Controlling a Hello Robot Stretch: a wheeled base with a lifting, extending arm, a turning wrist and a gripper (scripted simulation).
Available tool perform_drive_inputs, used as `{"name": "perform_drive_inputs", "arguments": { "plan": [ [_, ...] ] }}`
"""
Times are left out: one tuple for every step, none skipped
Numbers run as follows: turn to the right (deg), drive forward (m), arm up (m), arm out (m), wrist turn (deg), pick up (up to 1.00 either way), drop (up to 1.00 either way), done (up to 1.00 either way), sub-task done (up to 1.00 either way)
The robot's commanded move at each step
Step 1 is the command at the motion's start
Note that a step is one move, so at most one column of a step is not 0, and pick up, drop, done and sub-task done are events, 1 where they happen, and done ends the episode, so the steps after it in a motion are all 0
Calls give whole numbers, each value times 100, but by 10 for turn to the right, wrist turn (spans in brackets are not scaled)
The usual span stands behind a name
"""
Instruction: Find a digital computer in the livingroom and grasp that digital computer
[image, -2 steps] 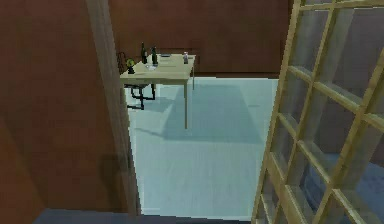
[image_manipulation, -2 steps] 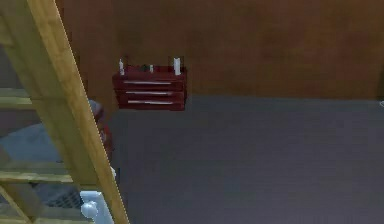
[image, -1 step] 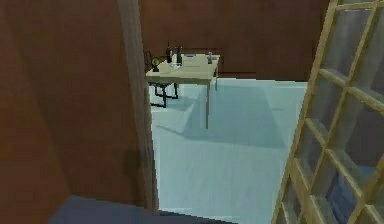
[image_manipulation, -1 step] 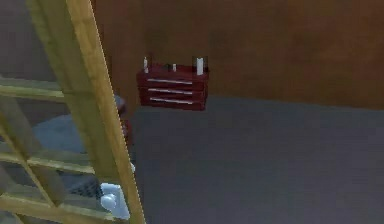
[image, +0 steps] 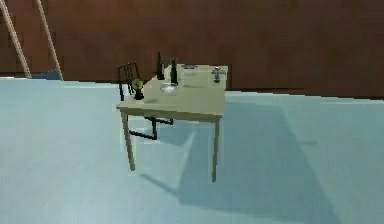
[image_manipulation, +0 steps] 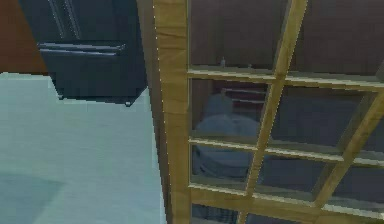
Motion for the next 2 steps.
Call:
{"name": "perform_drive_inputs", "arguments": {
  "plan": [
    [0, 25, 0, 0, 0, 0, 0, 0, 0],
    [60, 0, 0, 0, 0, 0, 0, 0, 0]
  ]
}}
